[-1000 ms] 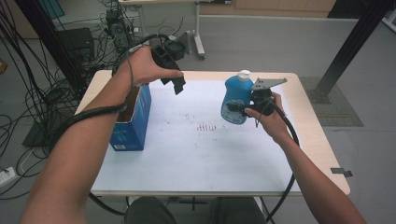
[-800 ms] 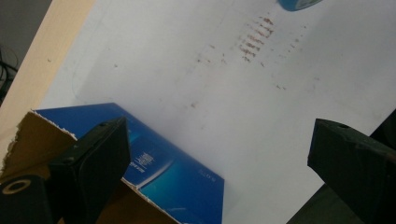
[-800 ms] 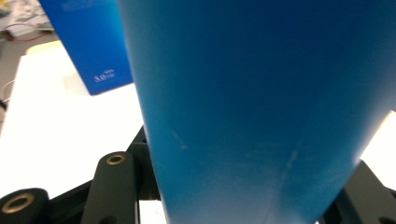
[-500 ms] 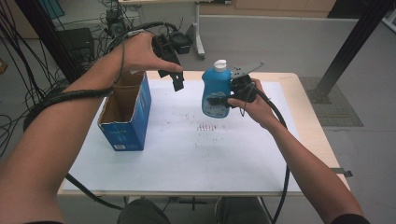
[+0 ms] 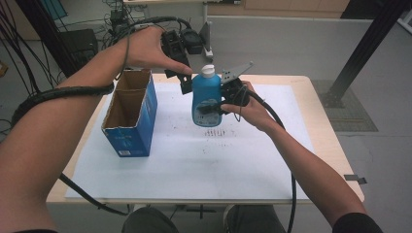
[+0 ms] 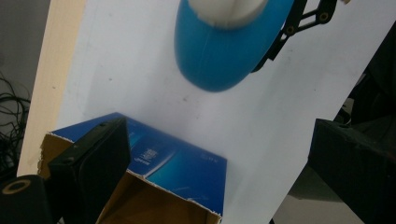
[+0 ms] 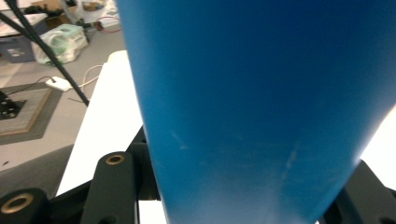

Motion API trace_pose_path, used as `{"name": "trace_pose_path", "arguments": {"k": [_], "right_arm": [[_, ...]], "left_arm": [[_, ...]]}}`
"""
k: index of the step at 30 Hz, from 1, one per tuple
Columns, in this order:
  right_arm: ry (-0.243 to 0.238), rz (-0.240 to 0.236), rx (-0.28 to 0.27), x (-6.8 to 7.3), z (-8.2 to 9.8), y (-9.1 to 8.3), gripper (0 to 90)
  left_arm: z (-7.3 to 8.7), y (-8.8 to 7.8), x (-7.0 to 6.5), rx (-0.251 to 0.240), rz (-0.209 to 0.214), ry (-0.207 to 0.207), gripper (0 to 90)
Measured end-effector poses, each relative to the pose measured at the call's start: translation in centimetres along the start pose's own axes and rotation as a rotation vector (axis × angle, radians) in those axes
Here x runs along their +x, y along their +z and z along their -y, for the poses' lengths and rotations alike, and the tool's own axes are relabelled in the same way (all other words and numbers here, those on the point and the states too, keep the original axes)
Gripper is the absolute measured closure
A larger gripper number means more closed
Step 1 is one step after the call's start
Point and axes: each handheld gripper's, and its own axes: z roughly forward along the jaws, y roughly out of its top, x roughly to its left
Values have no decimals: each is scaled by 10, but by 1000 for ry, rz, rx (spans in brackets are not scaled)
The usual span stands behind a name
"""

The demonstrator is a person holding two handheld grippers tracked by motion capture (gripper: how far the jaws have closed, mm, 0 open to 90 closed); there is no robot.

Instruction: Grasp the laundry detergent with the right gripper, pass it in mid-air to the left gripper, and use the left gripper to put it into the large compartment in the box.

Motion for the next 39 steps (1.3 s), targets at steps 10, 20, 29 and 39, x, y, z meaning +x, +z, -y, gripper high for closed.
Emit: {"name": "trace_pose_path", "arguments": {"k": [10,20,29,39], "right_arm": [[-29,-70,-11,8,-10,20,443],[-49,-90,-11,17,-15,29,442],[-81,-121,-2,25,-21,40,441],[-110,-146,-17,32,-31,43,442]], "left_arm": [[1,-4,-3,15,1,27,64],[4,-2,-7,24,15,50,65],[3,0,-10,41,38,75,63],[4,9,-12,59,76,97,63]]}}
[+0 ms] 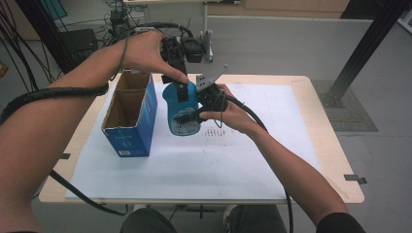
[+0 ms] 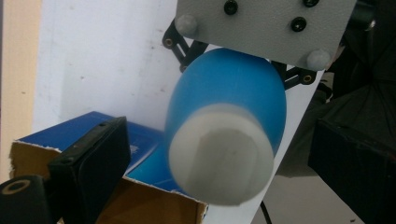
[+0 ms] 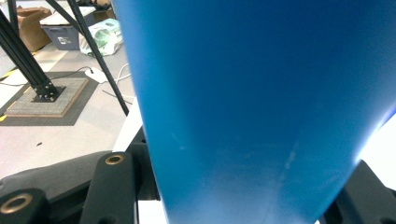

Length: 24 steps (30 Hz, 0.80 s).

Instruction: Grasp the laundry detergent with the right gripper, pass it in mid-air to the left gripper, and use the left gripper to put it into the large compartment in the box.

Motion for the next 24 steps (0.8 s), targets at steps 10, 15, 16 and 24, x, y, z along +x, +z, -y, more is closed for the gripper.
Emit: {"name": "trace_pose_path", "arguments": {"k": [10,15,16,24], "right_arm": [[-9,-10,-9,3,-3,0,441],[-8,-13,-16,2,-3,0,441],[-10,-13,-20,2,-4,0,440],[-9,-17,-23,1,-5,0,440]], "left_arm": [[-3,8,0,5,29,11,63],[-4,12,1,6,31,17,62],[-5,12,2,8,31,21,63],[-5,15,3,9,42,27,63]]}}
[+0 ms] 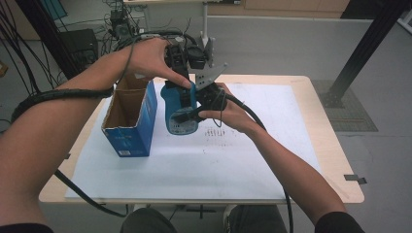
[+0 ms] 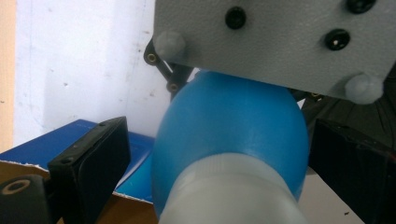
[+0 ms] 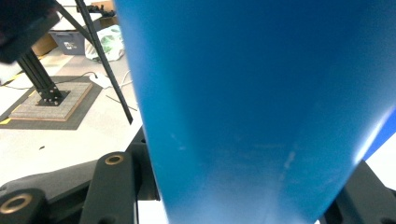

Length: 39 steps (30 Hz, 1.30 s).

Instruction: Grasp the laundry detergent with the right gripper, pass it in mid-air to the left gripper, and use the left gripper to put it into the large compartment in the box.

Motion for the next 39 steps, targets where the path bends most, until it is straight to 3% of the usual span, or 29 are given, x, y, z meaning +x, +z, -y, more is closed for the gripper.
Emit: {"name": "trace_pose_path", "arguments": {"k": [39], "right_arm": [[2,-14,-12,0,-2,-2,439]], "left_arm": [[-3,2,0,8,-10,10,66]]}}
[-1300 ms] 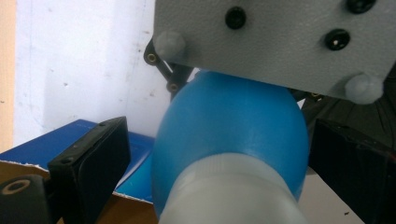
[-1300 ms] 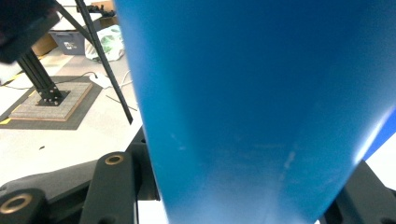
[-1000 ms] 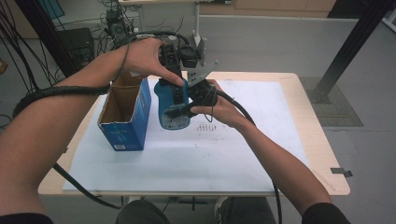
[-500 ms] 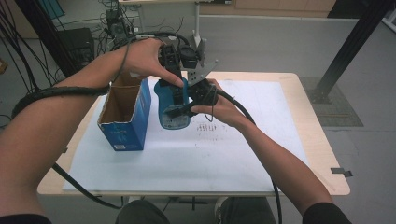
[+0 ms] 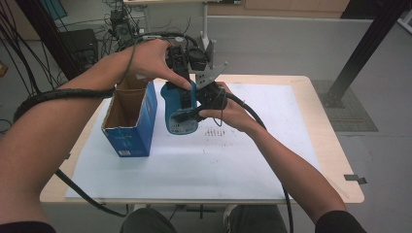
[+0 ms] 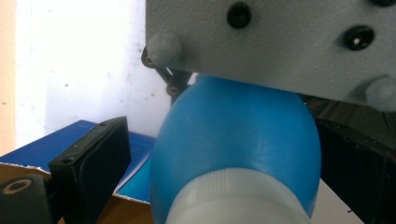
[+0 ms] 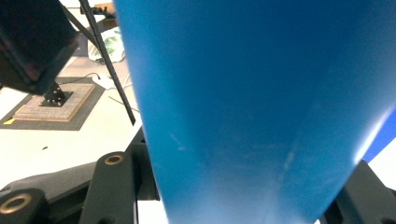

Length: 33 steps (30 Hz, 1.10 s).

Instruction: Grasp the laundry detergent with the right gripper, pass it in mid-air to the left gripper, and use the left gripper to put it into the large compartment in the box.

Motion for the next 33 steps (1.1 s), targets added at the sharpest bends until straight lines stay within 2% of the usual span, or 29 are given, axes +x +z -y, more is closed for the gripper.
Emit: {"name": "trace_pose_path", "arguments": {"k": [4,33], "right_arm": [[-16,9,-1,-1,0,-1,439],[-3,16,14,-2,1,-2,439]], "left_arm": [[-1,-1,0,-5,0,-1,66],[1,-6,0,-6,-16,-3,67]]}}
